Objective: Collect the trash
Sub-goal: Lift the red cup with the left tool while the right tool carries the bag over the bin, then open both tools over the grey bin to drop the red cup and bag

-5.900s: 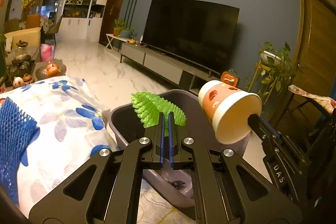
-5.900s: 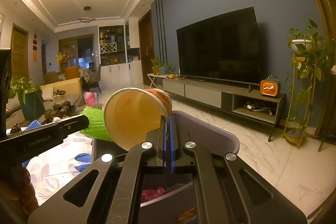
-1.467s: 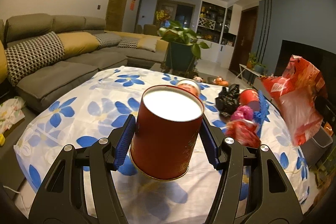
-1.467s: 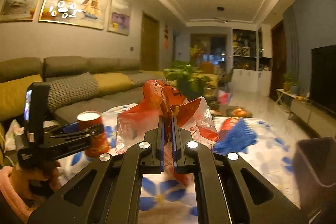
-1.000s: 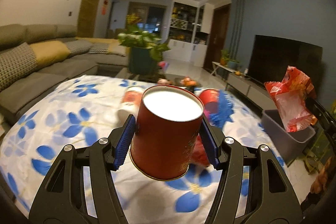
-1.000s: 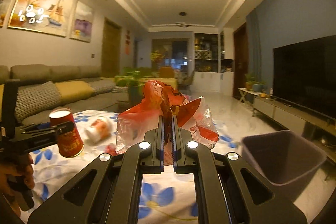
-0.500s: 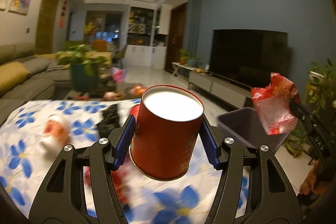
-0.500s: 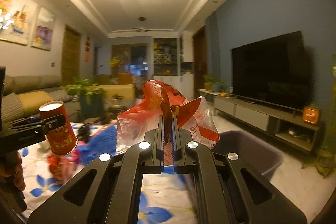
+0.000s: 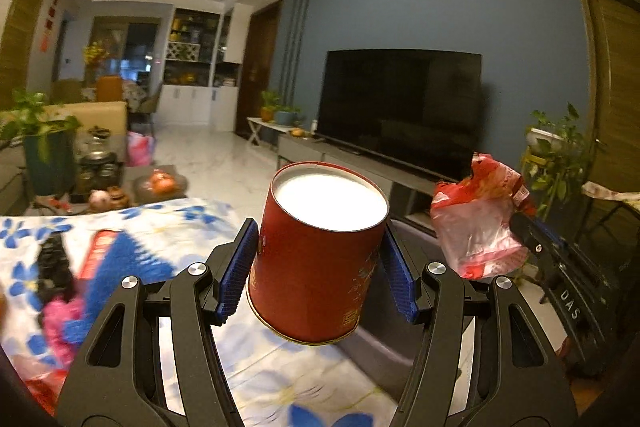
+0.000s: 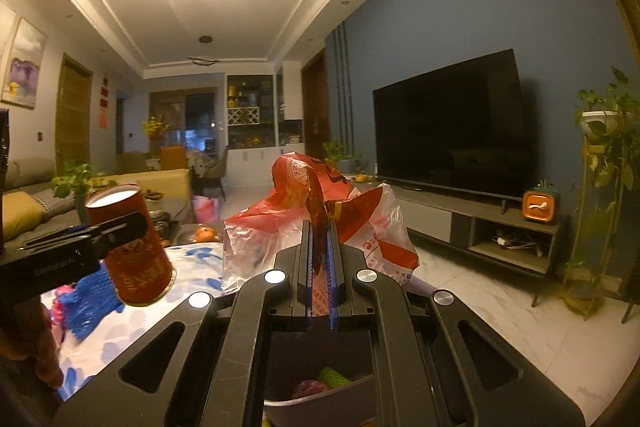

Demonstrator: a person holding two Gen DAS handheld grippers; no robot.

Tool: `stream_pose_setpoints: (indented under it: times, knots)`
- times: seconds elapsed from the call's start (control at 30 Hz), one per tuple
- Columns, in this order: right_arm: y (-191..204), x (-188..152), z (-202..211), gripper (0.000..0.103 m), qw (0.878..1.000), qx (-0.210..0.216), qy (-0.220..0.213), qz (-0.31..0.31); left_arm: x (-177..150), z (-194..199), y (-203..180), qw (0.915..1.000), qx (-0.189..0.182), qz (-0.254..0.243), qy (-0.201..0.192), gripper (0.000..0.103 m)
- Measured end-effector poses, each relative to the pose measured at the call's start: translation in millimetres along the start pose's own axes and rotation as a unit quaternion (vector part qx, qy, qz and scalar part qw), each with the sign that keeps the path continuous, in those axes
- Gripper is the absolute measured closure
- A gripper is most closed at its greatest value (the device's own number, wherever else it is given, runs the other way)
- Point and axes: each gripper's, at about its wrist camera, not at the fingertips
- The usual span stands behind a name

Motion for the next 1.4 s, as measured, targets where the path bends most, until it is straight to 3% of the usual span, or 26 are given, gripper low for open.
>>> stream_pose_setpoints:
  times: [0.2, 0.4, 1.33, 1.37, 1.4]
  knots:
    - [-10.3, -6.5, -8.6, 0.096, 1.0, -0.021, 0.002, -0.001, -2.5, -40.0, -21.0, 0.9993, -0.034, -0.014, 0.005, 0.044]
    - [-13.8, -13.7, -17.0, 0.096, 1.0, -0.029, 0.008, -0.005, -8.9, -67.3, -27.1, 0.999, -0.041, -0.014, 0.014, 0.044]
    - [-8.0, -31.9, -43.0, 0.096, 0.997, -0.023, 0.062, -0.031, -36.9, -111.7, -36.7, 0.9964, -0.05, -0.009, 0.068, 0.043]
    - [-9.4, -31.7, -43.4, 0.093, 0.997, -0.023, 0.062, -0.033, -38.1, -113.1, -37.1, 0.9962, -0.051, -0.009, 0.071, 0.042]
    - [-9.9, -32.3, -42.7, 0.082, 0.997, -0.022, 0.062, -0.036, -38.9, -113.9, -38.1, 0.9959, -0.052, -0.01, 0.073, 0.042]
Point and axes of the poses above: each gripper's, at about its wrist camera, not at the fingertips, and z roughly against the way its jaws point, y to its left, x to its top, and after that the axes turned 4 degrees about -z, right-handed
